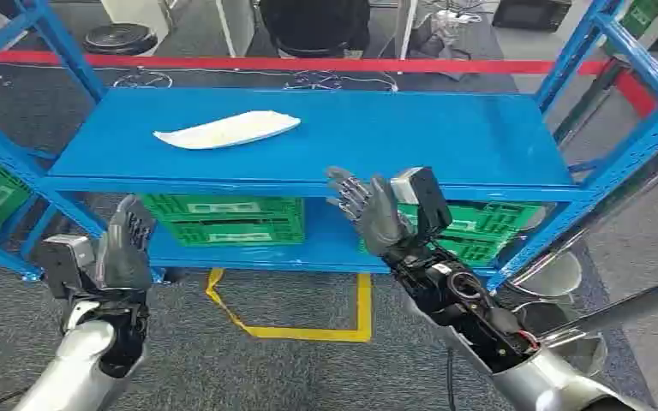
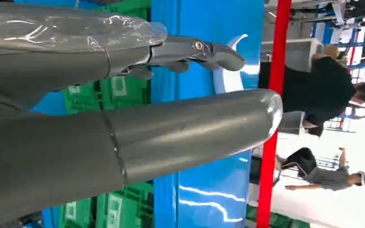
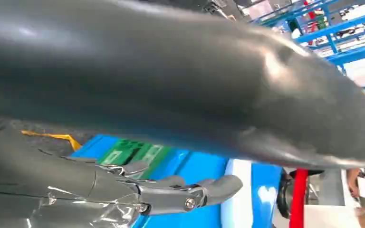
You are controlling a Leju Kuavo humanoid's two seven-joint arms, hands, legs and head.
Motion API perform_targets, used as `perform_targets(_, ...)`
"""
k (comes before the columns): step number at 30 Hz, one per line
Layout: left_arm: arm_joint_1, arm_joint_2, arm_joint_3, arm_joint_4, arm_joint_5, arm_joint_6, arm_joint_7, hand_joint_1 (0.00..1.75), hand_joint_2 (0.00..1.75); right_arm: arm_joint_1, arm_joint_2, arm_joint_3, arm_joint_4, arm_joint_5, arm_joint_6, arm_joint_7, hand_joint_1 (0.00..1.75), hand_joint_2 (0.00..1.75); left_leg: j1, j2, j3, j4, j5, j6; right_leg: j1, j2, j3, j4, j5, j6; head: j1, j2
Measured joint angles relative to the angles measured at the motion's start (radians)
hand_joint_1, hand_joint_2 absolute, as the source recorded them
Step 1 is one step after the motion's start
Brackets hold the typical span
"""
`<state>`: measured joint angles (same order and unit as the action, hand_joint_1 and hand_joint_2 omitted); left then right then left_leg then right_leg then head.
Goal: Take the parts from the cabinet and place them on the table.
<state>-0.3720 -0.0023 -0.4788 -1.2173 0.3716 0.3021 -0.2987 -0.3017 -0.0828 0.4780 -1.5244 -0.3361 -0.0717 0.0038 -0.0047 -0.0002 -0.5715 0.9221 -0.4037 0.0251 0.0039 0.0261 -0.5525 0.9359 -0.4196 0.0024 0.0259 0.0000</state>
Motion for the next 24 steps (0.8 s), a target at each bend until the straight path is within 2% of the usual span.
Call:
perform_targets(1,0.000,-0.001,0.000,0.000,0.003,0.000,-0.001,0.00,0.00,0.000,0.000,0.000,0.000,0.000,0.001,-0.002,0.00,0.00,0.008,0.006,0.014,-0.015,0.007,-0.001,-0.003,-0.007,-0.009,0.010,-0.006,0.001,0.003,0.000)
perform_targets(2,-0.003,-0.001,0.000,0.001,0.003,0.000,-0.002,0.00,0.00,-0.003,0.000,0.000,0.001,0.000,0.003,-0.002,0.00,0.00,0.007,0.006,0.021,-0.021,0.007,0.000,-0.003,-0.010,-0.023,0.047,-0.030,0.007,0.006,0.000)
perform_targets(3,-0.005,-0.001,0.000,0.002,0.003,0.000,-0.002,0.00,0.00,-0.006,0.000,0.000,0.003,-0.001,0.005,-0.002,0.00,0.00,0.008,0.008,0.022,-0.021,0.006,0.004,-0.007,-0.011,-0.060,0.126,-0.069,0.012,0.011,0.000)
perform_targets(5,-0.004,-0.002,0.000,0.005,0.006,0.000,-0.002,0.00,0.00,-0.002,0.000,0.000,0.008,-0.001,0.005,-0.002,0.00,0.00,0.009,0.010,0.023,-0.020,0.003,0.003,-0.018,-0.013,-0.151,0.300,-0.131,0.024,0.016,0.000)
perform_targets(6,-0.003,-0.002,0.000,0.007,0.006,0.000,-0.002,0.00,0.00,0.000,0.000,0.000,0.011,-0.001,0.006,-0.002,0.00,0.00,0.011,0.010,0.024,-0.020,0.001,0.000,-0.025,-0.014,-0.173,0.334,-0.129,0.030,0.018,0.000)
perform_targets(7,-0.002,-0.002,0.000,0.009,0.006,0.000,-0.003,0.00,0.00,0.001,0.000,0.000,0.013,-0.001,0.006,-0.003,0.00,0.00,0.014,0.010,0.027,-0.019,-0.002,-0.005,-0.032,-0.016,-0.168,0.315,-0.105,0.037,0.018,0.000)
perform_targets(8,-0.002,-0.002,0.000,0.011,0.006,0.000,-0.003,0.00,0.00,0.001,0.000,0.000,0.016,-0.001,0.006,-0.003,0.00,0.00,0.019,0.009,0.029,-0.016,-0.006,-0.011,-0.039,-0.019,-0.143,0.254,-0.063,0.044,0.019,0.000)
perform_targets(10,-0.002,-0.001,0.000,0.013,0.006,0.000,-0.004,0.00,0.00,-0.001,0.000,0.000,0.018,-0.001,0.006,-0.005,0.00,0.00,0.031,0.007,0.032,0.004,-0.023,-0.033,-0.055,-0.028,-0.056,0.060,0.031,0.063,0.024,0.000)
perform_targets(11,-0.002,0.000,0.000,0.013,0.006,0.001,-0.005,0.00,0.00,-0.003,0.000,0.001,0.022,-0.003,0.006,-0.006,0.00,0.00,0.025,0.005,0.025,0.012,-0.031,-0.045,-0.044,-0.027,-0.042,0.049,0.000,0.074,0.035,0.000)
perform_targets(12,-0.003,-0.001,0.000,0.015,0.008,0.002,-0.005,0.00,0.00,-0.003,0.000,0.002,0.023,-0.004,0.007,-0.007,0.00,0.00,0.023,0.006,0.016,0.030,-0.033,-0.050,-0.048,-0.020,-0.037,0.044,0.000,0.049,0.037,0.000)
perform_targets(13,-0.004,0.000,0.000,0.015,0.008,0.002,-0.007,0.00,0.00,0.001,0.000,0.002,0.024,-0.005,0.007,-0.007,0.00,0.00,0.024,0.006,0.014,0.026,-0.031,-0.053,-0.043,-0.019,-0.042,0.050,-0.002,0.040,0.025,0.000)
perform_targets(16,-0.002,0.000,0.000,0.016,0.011,0.003,-0.008,0.00,0.00,-0.001,0.000,0.002,0.026,-0.005,0.008,-0.010,0.00,0.00,0.026,0.006,0.014,0.023,-0.025,-0.033,-0.044,-0.013,-0.045,0.049,0.003,0.037,0.013,0.000)
perform_targets(17,-0.005,0.000,0.000,0.016,0.012,0.003,-0.009,0.00,0.00,-0.001,0.000,0.002,0.026,-0.005,0.008,-0.010,0.00,0.00,0.026,0.006,0.015,0.022,-0.024,-0.031,-0.054,-0.012,-0.044,0.042,0.004,0.037,0.005,0.000)
perform_targets(18,-0.005,0.002,0.000,0.015,0.013,0.003,-0.010,0.00,0.00,-0.002,0.002,0.002,0.026,-0.004,0.008,-0.010,0.00,0.00,0.023,0.007,0.027,0.009,-0.021,-0.030,-0.060,-0.012,-0.033,0.020,0.011,0.045,0.007,0.000)
perform_targets(19,-0.007,0.002,0.000,0.012,0.012,0.003,-0.011,0.00,0.00,-0.002,0.004,0.002,0.023,-0.005,0.008,-0.011,0.00,0.00,0.012,0.005,0.057,-0.039,0.008,-0.016,-0.059,-0.008,-0.003,-0.024,0.026,0.045,-0.001,0.000)
perform_targets(20,-0.005,-0.001,0.000,0.012,0.012,0.003,-0.014,0.00,0.00,-0.001,0.004,0.001,0.023,-0.004,0.008,-0.013,0.00,0.00,0.033,0.002,0.128,-0.163,0.039,0.011,-0.052,-0.016,-0.009,-0.030,0.031,0.035,-0.016,0.000)
perform_targets(21,-0.014,0.000,0.000,0.014,0.011,0.003,-0.017,0.00,0.00,-0.008,0.004,0.000,0.024,-0.005,0.010,-0.013,0.00,0.00,0.037,0.007,0.155,-0.198,0.050,0.012,-0.046,-0.016,-0.025,0.004,0.007,0.033,-0.016,0.000)
perform_targets(22,-0.022,0.000,0.001,0.015,0.011,0.003,-0.016,0.00,0.00,-0.010,0.004,0.002,0.025,-0.004,0.010,-0.011,0.00,0.00,0.042,0.011,0.170,-0.222,0.058,0.013,-0.046,-0.015,-0.058,0.076,-0.017,0.038,-0.006,0.000)
perform_targets(23,-0.020,-0.004,0.001,0.016,0.012,0.003,-0.013,0.00,0.00,-0.006,0.004,0.002,0.025,-0.005,0.010,-0.011,0.00,0.00,0.048,0.016,0.181,-0.229,0.058,0.000,-0.052,-0.015,-0.099,0.153,-0.041,0.046,0.000,0.000)
perform_targets(24,-0.016,-0.007,0.000,0.016,0.012,0.003,-0.013,0.00,0.00,-0.001,0.004,0.002,0.026,-0.005,0.010,-0.010,0.00,0.00,0.056,0.019,0.186,-0.228,0.051,-0.013,-0.061,-0.016,-0.138,0.216,-0.055,0.057,-0.001,0.000)
